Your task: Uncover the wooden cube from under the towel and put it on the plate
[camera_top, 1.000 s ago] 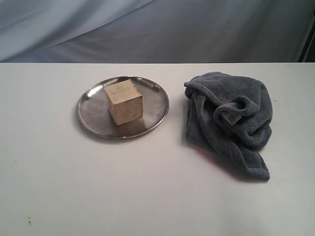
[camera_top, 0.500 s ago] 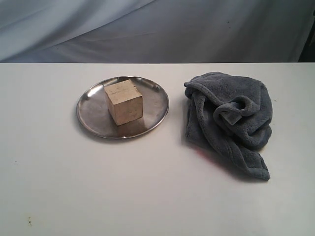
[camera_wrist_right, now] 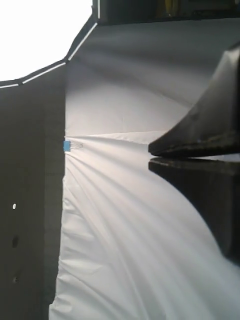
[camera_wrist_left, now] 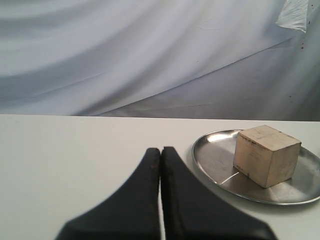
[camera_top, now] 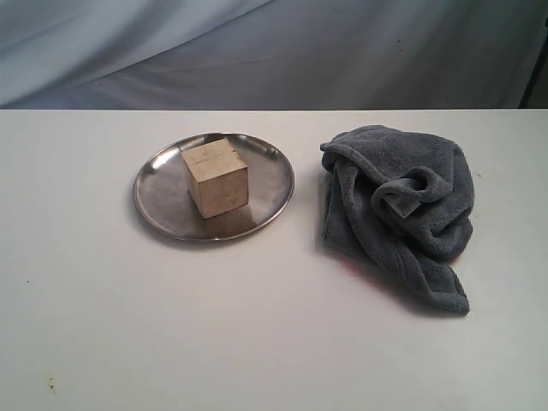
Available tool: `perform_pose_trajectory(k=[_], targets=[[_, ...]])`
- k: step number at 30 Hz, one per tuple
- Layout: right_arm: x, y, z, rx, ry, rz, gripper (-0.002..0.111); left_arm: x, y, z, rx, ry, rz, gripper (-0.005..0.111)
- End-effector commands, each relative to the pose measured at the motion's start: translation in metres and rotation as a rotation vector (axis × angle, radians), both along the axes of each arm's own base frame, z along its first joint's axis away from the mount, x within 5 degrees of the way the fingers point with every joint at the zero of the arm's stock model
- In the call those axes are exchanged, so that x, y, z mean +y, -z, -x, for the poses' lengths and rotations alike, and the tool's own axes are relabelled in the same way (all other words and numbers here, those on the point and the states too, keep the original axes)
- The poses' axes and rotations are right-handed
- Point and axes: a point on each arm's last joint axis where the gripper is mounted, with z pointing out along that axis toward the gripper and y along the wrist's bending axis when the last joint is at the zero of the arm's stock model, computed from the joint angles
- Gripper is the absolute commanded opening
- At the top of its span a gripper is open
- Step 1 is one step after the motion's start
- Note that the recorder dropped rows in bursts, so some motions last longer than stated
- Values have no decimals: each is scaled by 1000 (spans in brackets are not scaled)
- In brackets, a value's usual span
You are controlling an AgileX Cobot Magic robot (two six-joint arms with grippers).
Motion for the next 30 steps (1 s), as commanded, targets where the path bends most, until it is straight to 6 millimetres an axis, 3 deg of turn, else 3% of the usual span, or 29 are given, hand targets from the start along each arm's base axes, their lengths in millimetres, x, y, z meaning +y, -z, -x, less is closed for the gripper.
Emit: perform_pose_trajectory(k=[1, 20, 30], targets=[[-2, -2, 21, -14, -7, -20, 0, 0, 1, 0, -1, 0, 2, 1], [-6, 73, 87, 5, -16, -38, 0, 0, 1, 0, -1, 0, 2, 1], [-8, 81, 122, -29, -13, -34, 0, 0, 1, 0, -1, 0, 2, 1]])
